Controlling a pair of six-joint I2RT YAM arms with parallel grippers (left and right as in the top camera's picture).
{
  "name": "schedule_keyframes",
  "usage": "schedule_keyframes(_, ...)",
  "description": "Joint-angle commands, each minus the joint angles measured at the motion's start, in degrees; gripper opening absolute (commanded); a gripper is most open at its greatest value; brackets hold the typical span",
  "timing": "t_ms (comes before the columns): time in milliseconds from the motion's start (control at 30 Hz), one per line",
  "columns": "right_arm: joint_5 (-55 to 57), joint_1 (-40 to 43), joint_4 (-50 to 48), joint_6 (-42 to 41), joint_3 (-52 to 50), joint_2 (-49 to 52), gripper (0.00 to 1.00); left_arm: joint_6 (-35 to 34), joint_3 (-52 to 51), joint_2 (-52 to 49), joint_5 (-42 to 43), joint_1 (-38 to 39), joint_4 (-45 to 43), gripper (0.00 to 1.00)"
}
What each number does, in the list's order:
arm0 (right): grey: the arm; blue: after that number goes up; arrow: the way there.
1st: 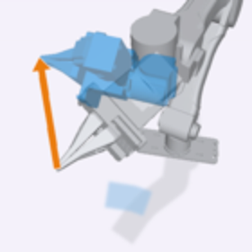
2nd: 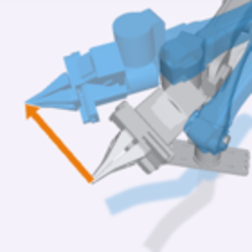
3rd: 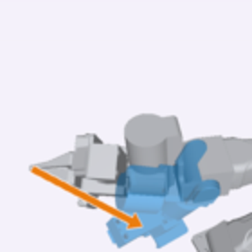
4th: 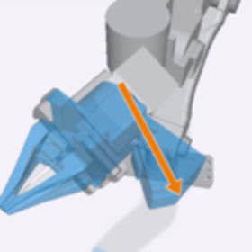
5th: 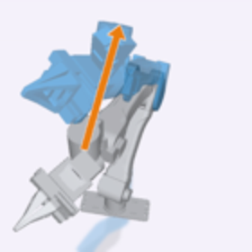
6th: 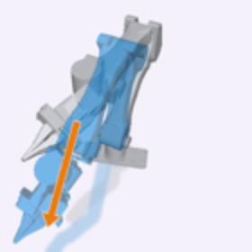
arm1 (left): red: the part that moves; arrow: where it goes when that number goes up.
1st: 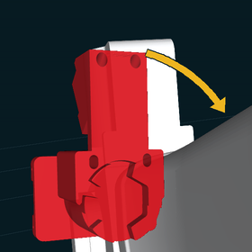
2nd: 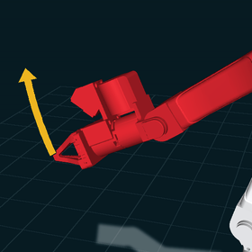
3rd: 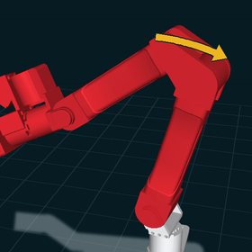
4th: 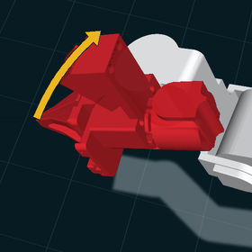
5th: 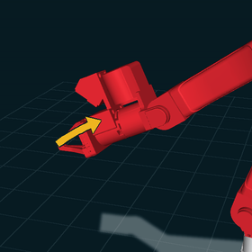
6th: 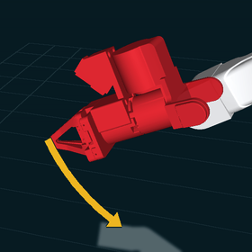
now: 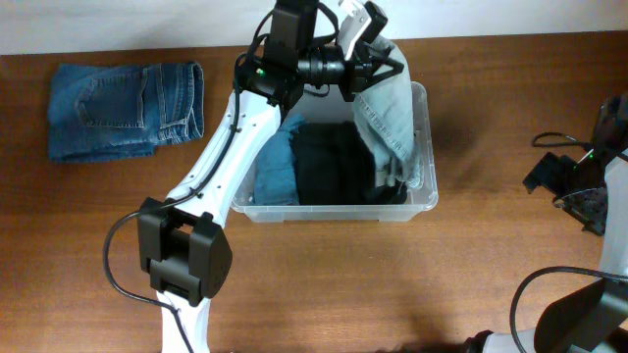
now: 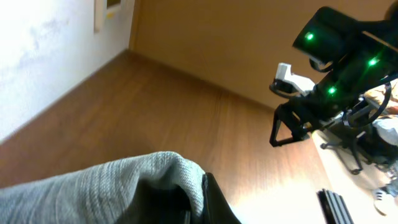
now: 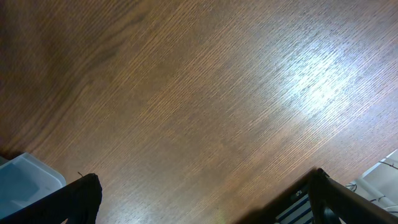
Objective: Pack container
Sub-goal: 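Lower the light-washed jeans into the container's left side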
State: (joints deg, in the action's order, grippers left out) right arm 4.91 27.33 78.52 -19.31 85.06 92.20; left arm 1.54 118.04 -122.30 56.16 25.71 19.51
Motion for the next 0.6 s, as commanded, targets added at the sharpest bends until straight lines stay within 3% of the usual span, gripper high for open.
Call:
schedule_keyframes(0, 0.1, 0.1, 0.0, -0.5, 0.0, 0.0, 0.98, -0.7, 1.0, -0.6, -2.8, 0.0, 4.9, 0.0)
schedule_keyframes(200, 0.1, 0.1, 0.0, -0.5, 0.0, 0.0, 0.98, -0.7, 1.0, -0.6, -8.9, 0.0, 14.8, 0.01)
schedule_keyframes(267, 0.1, 0.1, 0.0, -0.5, 0.0, 0.0, 0.98, -0.7, 1.0, -0.6, -11.7, 0.0, 18.2, 0.1)
schedule_keyframes(367, 0.1, 0.1, 0.0, -0.5, 0.0, 0.0, 0.99, -0.7, 1.0, -0.6, -16.5, 0.0, 23.1, 0.1)
schedule_keyframes(433, 0.1, 0.1, 0.0, -0.5, 0.0, 0.0, 0.98, -0.7, 1.0, -0.6, -20.0, 0.0, 26.3, 0.33)
schedule_keyframes(533, 0.1, 0.1, 0.0, -0.5, 0.0, 0.0, 0.98, -0.7, 1.0, -0.6, -24.2, -0.4, 30.5, 0.34)
schedule_keyframes(567, 0.1, 0.1, 0.0, -0.5, 0.0, 0.0, 0.98, -0.7, 1.0, -0.6, -25.2, -0.7, 32.0, 0.38)
